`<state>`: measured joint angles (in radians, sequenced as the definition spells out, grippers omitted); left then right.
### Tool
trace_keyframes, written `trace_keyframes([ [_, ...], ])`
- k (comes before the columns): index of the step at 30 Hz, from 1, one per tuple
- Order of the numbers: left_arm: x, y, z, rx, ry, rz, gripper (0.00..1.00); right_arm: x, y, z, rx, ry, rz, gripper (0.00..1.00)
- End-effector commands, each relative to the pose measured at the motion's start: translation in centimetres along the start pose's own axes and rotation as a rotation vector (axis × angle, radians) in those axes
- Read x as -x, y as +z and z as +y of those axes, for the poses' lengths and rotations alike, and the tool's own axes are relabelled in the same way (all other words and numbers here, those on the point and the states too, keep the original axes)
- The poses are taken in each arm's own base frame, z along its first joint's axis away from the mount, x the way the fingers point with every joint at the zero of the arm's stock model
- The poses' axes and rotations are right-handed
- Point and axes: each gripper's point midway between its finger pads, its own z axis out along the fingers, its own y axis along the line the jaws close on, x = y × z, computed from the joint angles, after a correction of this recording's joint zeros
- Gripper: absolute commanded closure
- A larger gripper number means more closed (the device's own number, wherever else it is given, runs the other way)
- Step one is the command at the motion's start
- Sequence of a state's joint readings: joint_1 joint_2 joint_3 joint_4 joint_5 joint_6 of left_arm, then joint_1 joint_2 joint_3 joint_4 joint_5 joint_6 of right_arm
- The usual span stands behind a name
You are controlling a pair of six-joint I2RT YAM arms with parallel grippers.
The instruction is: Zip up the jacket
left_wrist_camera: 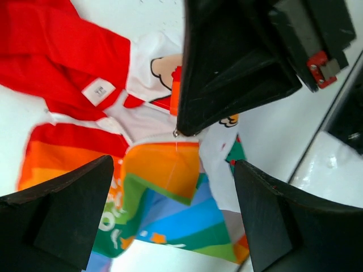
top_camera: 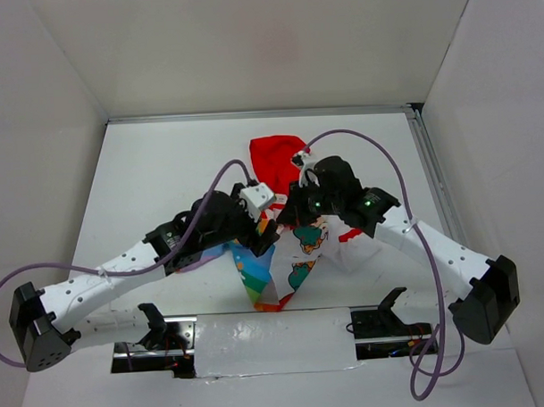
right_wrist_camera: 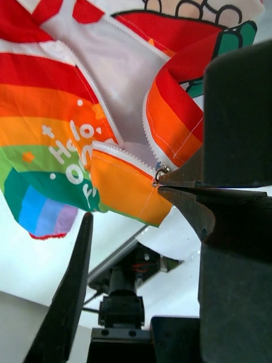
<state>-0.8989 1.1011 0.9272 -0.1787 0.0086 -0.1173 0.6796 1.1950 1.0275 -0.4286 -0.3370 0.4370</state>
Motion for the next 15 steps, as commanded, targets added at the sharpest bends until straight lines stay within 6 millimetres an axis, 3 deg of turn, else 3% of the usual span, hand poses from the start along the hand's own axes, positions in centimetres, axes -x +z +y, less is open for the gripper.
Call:
trace_keyframes([
  [1,3.2,0.4,0.8,0.063,0.211,-0.095,0.01,2.6,-0.9,2.3,0.095,-0.002,-0.055,1.00],
  [8,1.5,2.0,1.6,0.128,0.273,-0.008,0.02,2.9,-1.2,2.5,0.113,0.019,-0.048,1.00],
  [15,1.1,2.1,2.2,0.177,0.271,0.012,0.16,3.2,-1.3,2.3,0.122,0.030,-0.050,1.00],
])
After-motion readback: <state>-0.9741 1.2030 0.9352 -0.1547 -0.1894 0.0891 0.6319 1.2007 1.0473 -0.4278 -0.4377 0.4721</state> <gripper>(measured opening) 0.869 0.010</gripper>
